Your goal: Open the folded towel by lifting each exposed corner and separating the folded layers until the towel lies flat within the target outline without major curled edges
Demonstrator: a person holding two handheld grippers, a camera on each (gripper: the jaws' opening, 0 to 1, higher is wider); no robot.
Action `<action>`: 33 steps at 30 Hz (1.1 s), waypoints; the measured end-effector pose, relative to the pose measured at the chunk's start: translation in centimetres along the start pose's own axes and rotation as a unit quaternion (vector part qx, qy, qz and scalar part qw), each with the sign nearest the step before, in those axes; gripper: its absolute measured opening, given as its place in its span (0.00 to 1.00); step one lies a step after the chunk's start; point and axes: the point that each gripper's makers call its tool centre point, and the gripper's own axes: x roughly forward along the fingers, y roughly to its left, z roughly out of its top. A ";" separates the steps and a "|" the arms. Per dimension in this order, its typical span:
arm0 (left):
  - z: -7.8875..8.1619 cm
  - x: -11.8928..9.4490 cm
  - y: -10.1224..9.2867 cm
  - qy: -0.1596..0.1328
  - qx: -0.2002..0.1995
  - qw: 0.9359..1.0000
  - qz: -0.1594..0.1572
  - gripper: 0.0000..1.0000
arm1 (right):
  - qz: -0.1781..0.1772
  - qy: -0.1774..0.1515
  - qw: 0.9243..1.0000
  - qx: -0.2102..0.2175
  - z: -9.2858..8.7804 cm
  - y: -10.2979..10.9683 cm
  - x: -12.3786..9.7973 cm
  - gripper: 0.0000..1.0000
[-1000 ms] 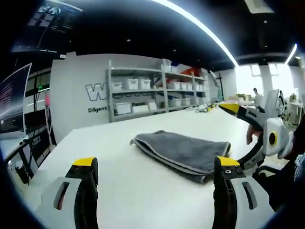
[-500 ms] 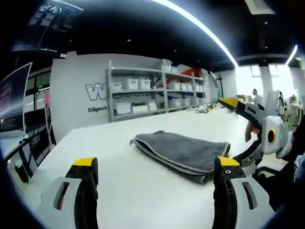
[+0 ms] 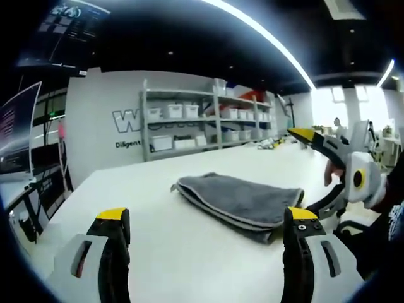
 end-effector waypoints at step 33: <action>-0.2 -0.4 -0.1 -0.001 -0.009 1.000 -0.004 1.00 | 0.088 0.008 0.996 -0.004 0.2 4.5 1.2 0.29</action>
